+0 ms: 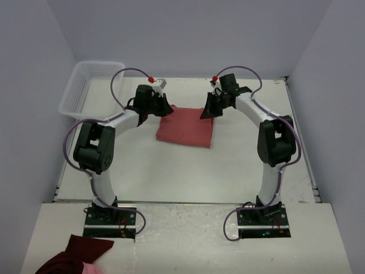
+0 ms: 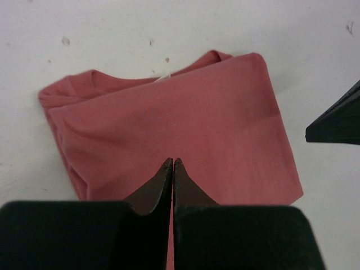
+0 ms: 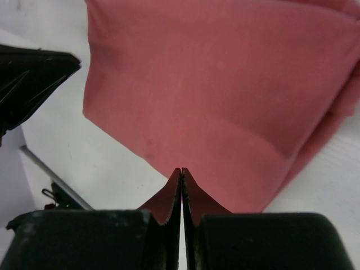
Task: Fold and stack the t-shirts
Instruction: Fold the long partially folded tshirt into a neat square
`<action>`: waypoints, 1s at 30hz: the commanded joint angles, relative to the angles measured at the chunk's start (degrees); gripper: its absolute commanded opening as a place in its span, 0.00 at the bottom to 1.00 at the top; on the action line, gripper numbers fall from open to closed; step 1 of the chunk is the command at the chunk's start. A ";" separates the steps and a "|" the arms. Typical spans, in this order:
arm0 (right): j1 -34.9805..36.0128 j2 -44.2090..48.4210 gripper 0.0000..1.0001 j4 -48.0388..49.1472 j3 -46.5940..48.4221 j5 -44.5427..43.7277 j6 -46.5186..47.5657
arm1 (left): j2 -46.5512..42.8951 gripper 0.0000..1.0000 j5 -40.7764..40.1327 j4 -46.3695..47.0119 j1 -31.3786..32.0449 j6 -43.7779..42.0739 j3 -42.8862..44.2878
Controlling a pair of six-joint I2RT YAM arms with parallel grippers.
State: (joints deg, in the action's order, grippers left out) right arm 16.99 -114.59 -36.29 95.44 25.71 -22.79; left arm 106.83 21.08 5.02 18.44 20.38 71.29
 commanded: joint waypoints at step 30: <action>1.99 7.26 0.00 2.03 -10.98 -8.31 -3.76 | 6.47 0.00 9.06 -0.27 -2.70 -0.87 10.54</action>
State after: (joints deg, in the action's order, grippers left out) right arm 18.74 -113.10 -32.80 83.40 19.64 -28.88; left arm 120.46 27.18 3.46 16.12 19.94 81.62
